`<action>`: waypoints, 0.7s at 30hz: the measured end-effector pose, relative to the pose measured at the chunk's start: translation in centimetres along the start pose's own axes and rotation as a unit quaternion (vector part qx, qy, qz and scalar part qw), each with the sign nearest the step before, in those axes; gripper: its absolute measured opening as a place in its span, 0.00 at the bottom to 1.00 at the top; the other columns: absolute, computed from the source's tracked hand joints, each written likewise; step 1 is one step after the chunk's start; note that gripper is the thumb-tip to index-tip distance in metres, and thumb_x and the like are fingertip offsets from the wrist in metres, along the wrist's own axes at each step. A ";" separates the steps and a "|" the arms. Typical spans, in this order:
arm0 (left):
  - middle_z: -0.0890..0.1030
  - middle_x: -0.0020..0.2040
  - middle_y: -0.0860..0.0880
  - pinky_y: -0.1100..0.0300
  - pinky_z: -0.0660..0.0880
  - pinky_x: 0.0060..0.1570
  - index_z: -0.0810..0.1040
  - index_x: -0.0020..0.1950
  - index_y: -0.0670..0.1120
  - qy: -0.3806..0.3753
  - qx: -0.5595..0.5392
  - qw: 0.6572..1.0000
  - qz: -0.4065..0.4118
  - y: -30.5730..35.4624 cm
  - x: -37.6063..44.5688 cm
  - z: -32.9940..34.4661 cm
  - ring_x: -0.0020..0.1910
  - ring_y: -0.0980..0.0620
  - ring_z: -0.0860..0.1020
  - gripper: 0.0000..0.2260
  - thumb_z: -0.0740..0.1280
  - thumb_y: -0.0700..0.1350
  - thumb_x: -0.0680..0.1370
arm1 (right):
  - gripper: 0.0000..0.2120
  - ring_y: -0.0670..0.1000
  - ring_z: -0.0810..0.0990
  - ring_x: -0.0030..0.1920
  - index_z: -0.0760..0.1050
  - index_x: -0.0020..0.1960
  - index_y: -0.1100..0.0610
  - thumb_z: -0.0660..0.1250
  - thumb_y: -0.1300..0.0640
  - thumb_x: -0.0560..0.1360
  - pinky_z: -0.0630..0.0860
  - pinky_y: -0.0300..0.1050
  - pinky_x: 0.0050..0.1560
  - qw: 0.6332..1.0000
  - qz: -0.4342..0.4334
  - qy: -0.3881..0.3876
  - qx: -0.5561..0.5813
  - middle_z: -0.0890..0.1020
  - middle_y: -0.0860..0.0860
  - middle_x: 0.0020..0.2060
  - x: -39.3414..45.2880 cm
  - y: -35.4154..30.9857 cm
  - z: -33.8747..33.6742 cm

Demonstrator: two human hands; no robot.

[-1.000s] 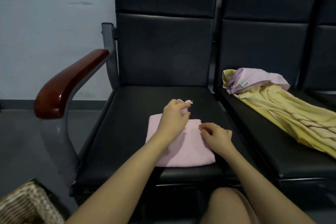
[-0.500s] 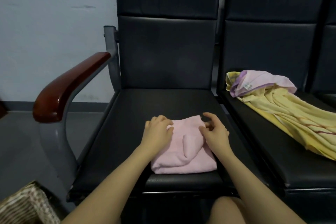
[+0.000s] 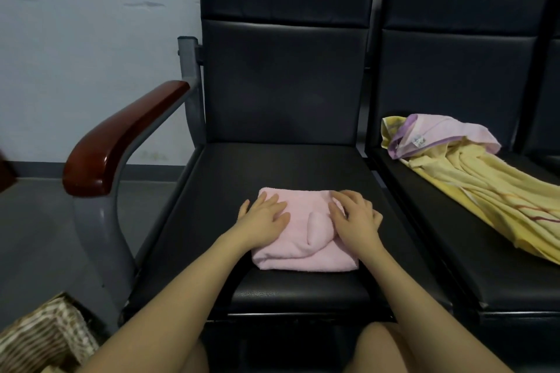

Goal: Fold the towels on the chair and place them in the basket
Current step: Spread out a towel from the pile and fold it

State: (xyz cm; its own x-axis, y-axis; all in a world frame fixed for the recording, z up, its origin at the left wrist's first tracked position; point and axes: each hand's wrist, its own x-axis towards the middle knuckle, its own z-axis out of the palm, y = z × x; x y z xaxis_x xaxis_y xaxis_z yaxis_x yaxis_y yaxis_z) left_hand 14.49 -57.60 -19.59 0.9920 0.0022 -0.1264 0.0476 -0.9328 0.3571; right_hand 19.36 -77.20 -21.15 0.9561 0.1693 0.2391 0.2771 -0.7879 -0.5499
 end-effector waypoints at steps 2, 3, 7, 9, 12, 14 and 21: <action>0.51 0.79 0.51 0.51 0.41 0.73 0.60 0.76 0.54 0.041 -0.034 0.999 -0.003 0.1 -0.6 0.0 0.77 0.52 0.45 0.21 0.51 0.53 0.83 | 0.16 0.43 0.62 0.69 0.70 0.68 0.43 0.58 0.50 0.81 0.48 0.38 0.60 0.997 -0.071 -0.027 0.015 0.68 0.41 0.69 -0.5 -0.4 -0.4; 0.51 0.79 0.51 0.52 0.43 0.72 0.61 0.76 0.54 0.063 -0.045 0.997 -0.008 0.2 -1.1 0.1 0.77 0.51 0.47 0.21 0.53 0.53 0.83 | 0.16 0.38 0.62 0.67 0.70 0.68 0.41 0.59 0.50 0.81 0.47 0.38 0.60 0.994 -0.095 -0.050 0.030 0.69 0.40 0.68 -0.8 -0.6 -0.6; 0.56 0.75 0.50 0.53 0.51 0.69 0.61 0.75 0.56 0.104 -0.047 0.993 -0.014 0.4 -3.9 0.6 0.73 0.48 0.54 0.23 0.57 0.59 0.80 | 0.17 0.34 0.61 0.53 0.67 0.70 0.41 0.57 0.50 0.82 0.46 0.37 0.64 0.980 -0.102 -0.147 0.083 0.75 0.39 0.53 -2.2 -1.1 -1.6; 0.58 0.71 0.50 0.53 0.54 0.67 0.59 0.75 0.57 0.106 -0.028 0.994 -0.010 0.2 -5.3 1.0 0.69 0.47 0.58 0.27 0.58 0.63 0.78 | 0.17 0.42 0.62 0.57 0.67 0.69 0.39 0.58 0.46 0.81 0.47 0.40 0.65 0.983 -0.109 -0.134 0.062 0.72 0.39 0.48 -2.8 -0.9 -1.8; 0.60 0.67 0.50 0.53 0.60 0.65 0.57 0.76 0.56 0.117 -0.002 0.993 0.003 -0.2 -6.8 1.4 0.65 0.47 0.63 0.33 0.61 0.66 0.74 | 0.14 0.47 0.61 0.59 0.73 0.63 0.38 0.59 0.42 0.79 0.48 0.44 0.65 0.988 -0.127 -0.077 -0.037 0.66 0.44 0.51 -3.7 -0.5 -2.1; 0.63 0.65 0.50 0.53 0.66 0.63 0.60 0.74 0.54 0.134 -0.016 0.991 0.020 -0.3 -7.5 1.5 0.62 0.47 0.67 0.33 0.65 0.65 0.73 | 0.12 0.48 0.58 0.62 0.77 0.55 0.40 0.60 0.39 0.76 0.47 0.43 0.65 0.986 -0.143 -0.045 -0.071 0.63 0.44 0.55 -4.3 -0.2 -2.5; 0.68 0.55 0.51 0.57 0.74 0.48 0.73 0.57 0.46 0.206 -0.120 0.969 0.070 -1.0 -8.3 2.8 0.46 0.51 0.74 0.13 0.70 0.46 0.75 | 0.13 0.44 0.65 0.58 0.75 0.58 0.44 0.67 0.43 0.74 0.49 0.39 0.57 0.984 -0.150 -0.058 -0.074 0.69 0.40 0.52 -6.2 1.0 -2.8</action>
State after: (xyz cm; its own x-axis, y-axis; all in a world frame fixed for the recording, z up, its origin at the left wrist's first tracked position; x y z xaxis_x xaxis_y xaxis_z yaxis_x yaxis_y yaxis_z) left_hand 5.86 -57.72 -21.49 0.9510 0.0716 0.3008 -0.1137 -0.8235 0.5558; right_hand 13.49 -80.71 -20.96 0.8405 0.4664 0.2758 0.5394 -0.7683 -0.3446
